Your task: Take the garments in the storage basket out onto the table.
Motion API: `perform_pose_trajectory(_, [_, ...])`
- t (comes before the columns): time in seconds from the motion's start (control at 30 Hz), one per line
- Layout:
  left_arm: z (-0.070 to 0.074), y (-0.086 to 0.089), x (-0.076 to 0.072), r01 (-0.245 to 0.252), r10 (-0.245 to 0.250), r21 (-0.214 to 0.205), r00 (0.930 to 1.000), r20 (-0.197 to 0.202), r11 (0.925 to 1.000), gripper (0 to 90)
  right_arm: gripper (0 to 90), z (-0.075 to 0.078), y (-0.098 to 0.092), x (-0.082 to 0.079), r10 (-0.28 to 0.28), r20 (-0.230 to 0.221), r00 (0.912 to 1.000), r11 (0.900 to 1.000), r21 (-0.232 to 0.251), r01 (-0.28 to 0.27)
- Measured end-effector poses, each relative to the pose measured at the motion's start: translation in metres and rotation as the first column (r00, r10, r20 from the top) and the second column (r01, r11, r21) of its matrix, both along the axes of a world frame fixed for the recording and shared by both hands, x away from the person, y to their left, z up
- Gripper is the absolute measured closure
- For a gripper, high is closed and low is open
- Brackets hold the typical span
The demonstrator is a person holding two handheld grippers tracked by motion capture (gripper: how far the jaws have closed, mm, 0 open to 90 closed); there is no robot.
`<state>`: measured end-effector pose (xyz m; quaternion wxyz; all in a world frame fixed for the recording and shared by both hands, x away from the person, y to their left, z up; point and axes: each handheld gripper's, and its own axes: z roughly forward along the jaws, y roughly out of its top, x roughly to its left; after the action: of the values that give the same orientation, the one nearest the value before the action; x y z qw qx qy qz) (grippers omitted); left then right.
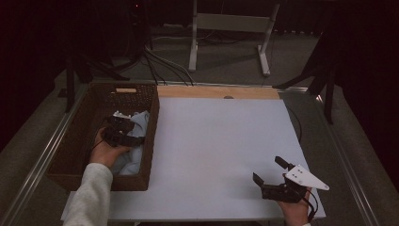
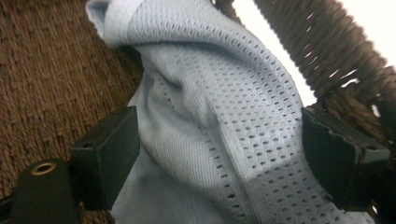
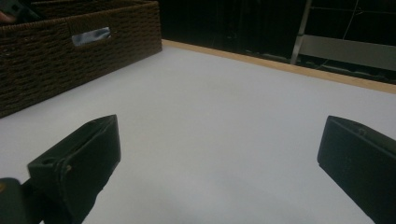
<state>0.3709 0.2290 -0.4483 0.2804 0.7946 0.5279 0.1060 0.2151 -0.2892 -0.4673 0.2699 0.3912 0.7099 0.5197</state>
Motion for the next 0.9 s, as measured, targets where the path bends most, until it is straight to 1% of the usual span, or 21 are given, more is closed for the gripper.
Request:
perform_pose_trajectory(0.1, [-0.001, 0.001, 0.001, -0.006, 0.006, -0.01, 0.9997, -0.026, 0.9999, 19.3, 0.0, 0.0, 0.0, 0.0, 0.0, -0.001, 1.0, 1.0, -0.001, 0.0])
perform_pose_trajectory(0.13, [-0.001, 0.002, 0.001, -0.002, 0.001, -0.019, 0.9994, -0.035, 0.9998, 22.4, 0.0, 0.0, 0.0, 0.0, 0.0, -0.001, 1.0, 1.0, 0.0, 0.0])
perform_pose_trajectory(0.23, [-0.001, 0.002, 0.001, 0.009, -0.011, -0.039, 0.9983, -0.058, 0.9992, 33.8, 0.0, 0.0, 0.0, 0.0, 0.0, -0.001, 1.0, 1.0, -0.001, 0.0])
perform_pose_trajectory(0.3, [-0.001, 0.004, 0.002, 0.019, -0.024, -0.063, 0.9964, -0.082, 0.9979, 43.1, 0.0, 0.0, 0.0, 0.0, 0.0, -0.002, 1.0, 1.0, 0.0, 0.0])
perform_pose_trajectory(0.33, [-0.001, 0.004, 0.002, 0.023, -0.03, -0.068, 0.9953, -0.093, 0.9974, 48.8, 0.0, 0.0, 0.0, 0.0, 0.0, -0.002, 1.0, 1.0, 0.0, 0.0])
perform_pose_trajectory(0.43, [-0.001, 0.004, 0.002, 0.034, -0.042, -0.072, 0.993, -0.11, 0.9968, 65.3, 0.0, 0.0, 0.0, 0.0, 0.0, -0.002, 1.0, 1.0, -0.001, 0.0])
perform_pose_trajectory(0.5, [0.0, 0.004, 0.002, 0.037, -0.044, -0.07, 0.993, -0.109, 0.9968, 72.7, 0.0, 0.0, 0.0, 0.0, 0.0, -0.002, 1.0, 1.0, 0.0, 0.0])
perform_pose_trajectory(0.6, [0.002, 0.004, 0.001, 0.034, -0.041, -0.07, 0.9939, -0.103, 0.997, 75.6, 0.0, 0.0, 0.0, 0.0, -0.001, -0.002, 1.0, 1.0, 0.001, 0.001])
perform_pose_trajectory(0.9, [0.009, 0.007, -0.002, 0.017, -0.022, -0.084, 0.9975, -0.067, 0.9963, 75.7, 0.0, 0.0, -0.001, 0.0, -0.004, -0.002, 1.0, 1.0, 0.003, 0.004])
